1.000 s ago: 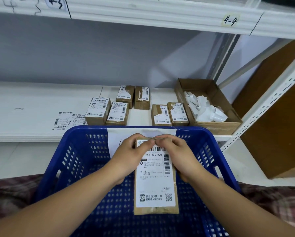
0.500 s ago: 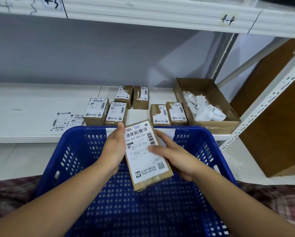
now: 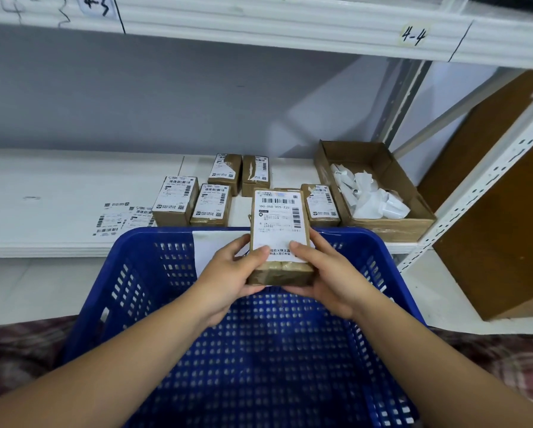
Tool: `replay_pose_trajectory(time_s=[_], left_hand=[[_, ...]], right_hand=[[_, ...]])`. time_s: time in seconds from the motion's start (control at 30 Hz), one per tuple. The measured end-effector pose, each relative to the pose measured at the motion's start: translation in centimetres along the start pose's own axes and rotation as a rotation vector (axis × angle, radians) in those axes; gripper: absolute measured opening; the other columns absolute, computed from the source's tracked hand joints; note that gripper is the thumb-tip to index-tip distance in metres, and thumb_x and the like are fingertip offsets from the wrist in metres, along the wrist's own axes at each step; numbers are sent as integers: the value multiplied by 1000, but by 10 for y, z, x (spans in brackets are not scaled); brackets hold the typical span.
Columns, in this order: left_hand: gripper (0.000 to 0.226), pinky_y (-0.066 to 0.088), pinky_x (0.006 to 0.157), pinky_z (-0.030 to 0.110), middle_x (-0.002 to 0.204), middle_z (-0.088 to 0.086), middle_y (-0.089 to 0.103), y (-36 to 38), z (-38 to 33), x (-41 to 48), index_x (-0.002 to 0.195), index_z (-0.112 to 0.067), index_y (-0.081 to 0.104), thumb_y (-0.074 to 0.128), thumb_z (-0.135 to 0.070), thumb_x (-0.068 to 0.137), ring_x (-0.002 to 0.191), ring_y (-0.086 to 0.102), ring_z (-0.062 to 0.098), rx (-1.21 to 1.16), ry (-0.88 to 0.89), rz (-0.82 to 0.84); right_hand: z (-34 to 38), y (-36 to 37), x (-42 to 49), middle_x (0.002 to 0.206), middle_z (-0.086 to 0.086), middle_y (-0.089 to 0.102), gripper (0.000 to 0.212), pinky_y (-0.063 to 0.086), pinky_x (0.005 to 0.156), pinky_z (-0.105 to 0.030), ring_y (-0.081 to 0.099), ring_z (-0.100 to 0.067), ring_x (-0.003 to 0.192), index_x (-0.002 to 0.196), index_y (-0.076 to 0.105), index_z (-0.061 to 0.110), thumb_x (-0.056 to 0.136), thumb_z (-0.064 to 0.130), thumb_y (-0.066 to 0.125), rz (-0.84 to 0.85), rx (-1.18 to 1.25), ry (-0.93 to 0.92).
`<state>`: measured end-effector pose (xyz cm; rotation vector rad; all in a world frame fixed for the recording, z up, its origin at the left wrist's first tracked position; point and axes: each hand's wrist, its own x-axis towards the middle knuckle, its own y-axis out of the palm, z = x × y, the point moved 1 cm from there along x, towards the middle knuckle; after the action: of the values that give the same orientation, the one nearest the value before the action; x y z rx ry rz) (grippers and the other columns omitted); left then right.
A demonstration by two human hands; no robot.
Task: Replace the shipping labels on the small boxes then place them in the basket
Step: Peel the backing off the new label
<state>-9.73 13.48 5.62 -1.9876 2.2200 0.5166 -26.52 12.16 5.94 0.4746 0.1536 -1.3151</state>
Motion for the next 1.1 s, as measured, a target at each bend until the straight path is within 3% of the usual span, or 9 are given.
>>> replay_pose_trajectory(time_s=[0.2, 0.43, 0.53, 0.63, 0.77, 0.93, 1.1], left_hand=[[36, 56, 78, 31, 106, 0, 71, -4, -1, -2, 125, -29, 57, 62, -25, 89, 96, 69, 17, 2, 26, -35], [50, 53, 90, 35, 114, -3, 69, 0, -1, -5, 126, -29, 54, 66, -35, 77, 103, 67, 16, -23, 22, 85], [46, 51, 93, 34, 113, -5, 69, 3, -2, -7, 115, -39, 55, 70, -33, 71, 105, 66, 14, -1, 34, 151], [37, 52, 90, 30, 107, -9, 70, 2, -2, -3, 109, -41, 54, 66, -17, 84, 101, 67, 11, 19, 45, 119], [44, 52, 85, 27, 109, -5, 70, -1, -2, -2, 120, -35, 54, 61, -6, 88, 103, 66, 15, -27, -7, 65], [46, 50, 91, 33, 114, -3, 68, -1, 1, -2, 127, -30, 53, 57, -5, 89, 109, 62, 18, -56, -37, 15], [27, 52, 86, 35, 112, 2, 68, 2, -1, 1, 118, -24, 59, 43, -16, 98, 101, 65, 23, -188, -92, -32]], right_hand=[[1, -1, 0, 119, 1, 70, 82, 53, 94, -44, 70, -21, 104, 146, 36, 37, 76, 14, 71, 94, 1, -8], [-2, 0, 3, 121, 0, 70, 64, 56, 89, -45, 66, -24, 111, 145, 41, 31, 89, 3, 59, 6, 1, -36], [-3, 0, 3, 121, 1, 69, 63, 54, 94, -48, 66, -23, 110, 144, 40, 32, 90, 6, 58, -31, -12, -67], [-4, 3, 3, 120, 3, 70, 62, 54, 94, -47, 66, -21, 110, 144, 40, 35, 91, 8, 60, -38, -22, -89], [-4, 3, 2, 118, 9, 70, 65, 54, 87, -40, 66, -17, 107, 144, 36, 43, 91, 18, 64, 3, -75, -58], [-6, 2, 3, 115, 8, 72, 72, 56, 84, -37, 70, -16, 101, 145, 33, 45, 87, 21, 70, 7, -79, -18], [-8, 1, 7, 116, -1, 71, 58, 59, 83, -39, 70, -20, 100, 137, 45, 30, 86, 22, 72, -93, 14, -11]])
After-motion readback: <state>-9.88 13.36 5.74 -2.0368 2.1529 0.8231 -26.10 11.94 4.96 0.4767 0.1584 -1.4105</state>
